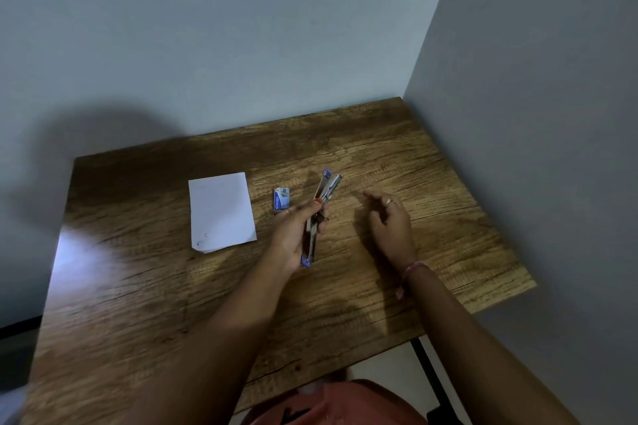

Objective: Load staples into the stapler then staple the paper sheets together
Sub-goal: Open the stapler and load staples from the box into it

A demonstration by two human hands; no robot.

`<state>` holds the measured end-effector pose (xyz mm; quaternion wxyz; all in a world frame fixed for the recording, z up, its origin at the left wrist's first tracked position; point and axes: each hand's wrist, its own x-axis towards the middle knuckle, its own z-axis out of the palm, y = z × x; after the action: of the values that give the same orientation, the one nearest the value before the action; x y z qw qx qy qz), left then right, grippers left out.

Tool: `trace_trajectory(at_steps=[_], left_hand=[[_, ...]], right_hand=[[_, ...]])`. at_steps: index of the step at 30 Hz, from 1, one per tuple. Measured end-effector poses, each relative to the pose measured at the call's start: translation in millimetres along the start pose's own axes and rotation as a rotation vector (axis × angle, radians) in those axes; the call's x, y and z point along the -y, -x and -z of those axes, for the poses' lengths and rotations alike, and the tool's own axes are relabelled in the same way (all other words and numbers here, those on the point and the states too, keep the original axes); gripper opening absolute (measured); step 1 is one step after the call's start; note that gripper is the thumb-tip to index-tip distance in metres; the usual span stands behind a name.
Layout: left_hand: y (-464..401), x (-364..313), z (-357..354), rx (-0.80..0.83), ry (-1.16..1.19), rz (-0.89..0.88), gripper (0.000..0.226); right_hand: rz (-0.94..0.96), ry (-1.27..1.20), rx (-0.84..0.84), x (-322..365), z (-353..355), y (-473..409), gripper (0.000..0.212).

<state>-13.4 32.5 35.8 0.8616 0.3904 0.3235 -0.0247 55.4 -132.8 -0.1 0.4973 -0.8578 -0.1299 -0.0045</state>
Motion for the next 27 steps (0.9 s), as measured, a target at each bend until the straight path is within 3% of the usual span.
trace_trajectory(at_steps=[4,11,15,20,24,27], left_hand=[[-8,3,0,-0.110,-0.367,-0.286,0.025],[-8,2,6,0.010,-1.232,-0.808,0.031],[-11,1,13,0.087,-1.552,-0.942,0.032],[-9,2,13,0.068,-1.528,-1.043,0.031],[-17,3,16,0.047,-1.585,-0.941,0.033],[-14,3,13,-0.074,-1.338,-0.846,0.032]], right_hand=[[0.051,0.129,-0.045,-10,-3,2,0.029],[0.036,0.105,-0.083,-13,-2,1,0.028],[0.036,0.107,-0.087,-14,-3,0,0.028],[0.044,0.100,-0.092,-15,-3,0,0.028],[0.045,0.100,-0.091,-12,-2,1,0.028],[0.029,0.105,-0.086,-11,-2,2,0.027]])
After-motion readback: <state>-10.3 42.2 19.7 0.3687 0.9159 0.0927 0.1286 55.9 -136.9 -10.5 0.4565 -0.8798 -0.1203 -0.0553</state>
